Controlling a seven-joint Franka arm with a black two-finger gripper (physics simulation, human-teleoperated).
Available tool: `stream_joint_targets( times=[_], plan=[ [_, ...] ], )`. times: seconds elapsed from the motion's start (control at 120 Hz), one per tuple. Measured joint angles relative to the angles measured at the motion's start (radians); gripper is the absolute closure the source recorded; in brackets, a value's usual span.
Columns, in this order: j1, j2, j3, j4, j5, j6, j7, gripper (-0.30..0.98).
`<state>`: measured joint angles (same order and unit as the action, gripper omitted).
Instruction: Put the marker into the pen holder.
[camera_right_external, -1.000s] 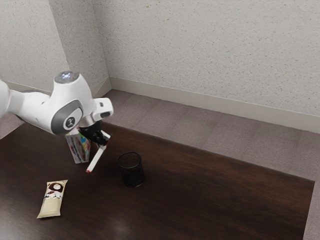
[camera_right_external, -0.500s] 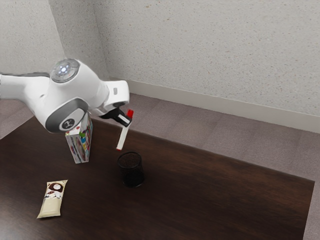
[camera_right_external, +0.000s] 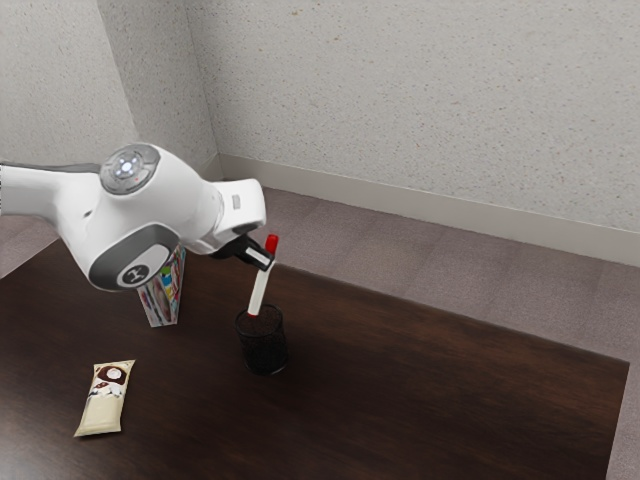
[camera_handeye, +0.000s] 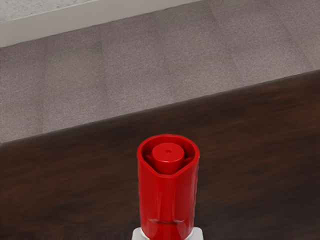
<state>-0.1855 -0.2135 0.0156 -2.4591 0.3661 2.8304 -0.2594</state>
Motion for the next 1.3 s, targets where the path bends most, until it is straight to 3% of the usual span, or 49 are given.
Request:
stream_joint_targets(
  times=[0.383,0.592,0.767,0.8,0.85,0.917,0.992,1.117,1.3],
  plan=[
    [0.019,0.062,0.022,0.015,0.042,0.027,-0.041,0.79],
    [0.017,0.066,0.024,0.024,0.040,0.031,-0.050,0.35],
    [0.016,0.062,0.069,0.072,0.032,0.010,-0.056,0.16],
    [0.020,0.064,0.074,0.151,0.010,-0.035,-0.058,0.13],
    [0.018,0.080,0.080,0.331,-0.096,-0.166,-0.061,0.11],
    [0.017,0.116,0.101,0.604,-0.204,-0.415,-0.074,0.08],
    [0.031,0.172,0.118,0.810,-0.277,-0.684,-0.088,0.05],
    [0.077,0.221,0.115,0.892,-0.302,-0.950,-0.086,0.03],
    [0.136,0.225,0.102,0.897,-0.309,-1.115,-0.058,0.01]
  ],
)
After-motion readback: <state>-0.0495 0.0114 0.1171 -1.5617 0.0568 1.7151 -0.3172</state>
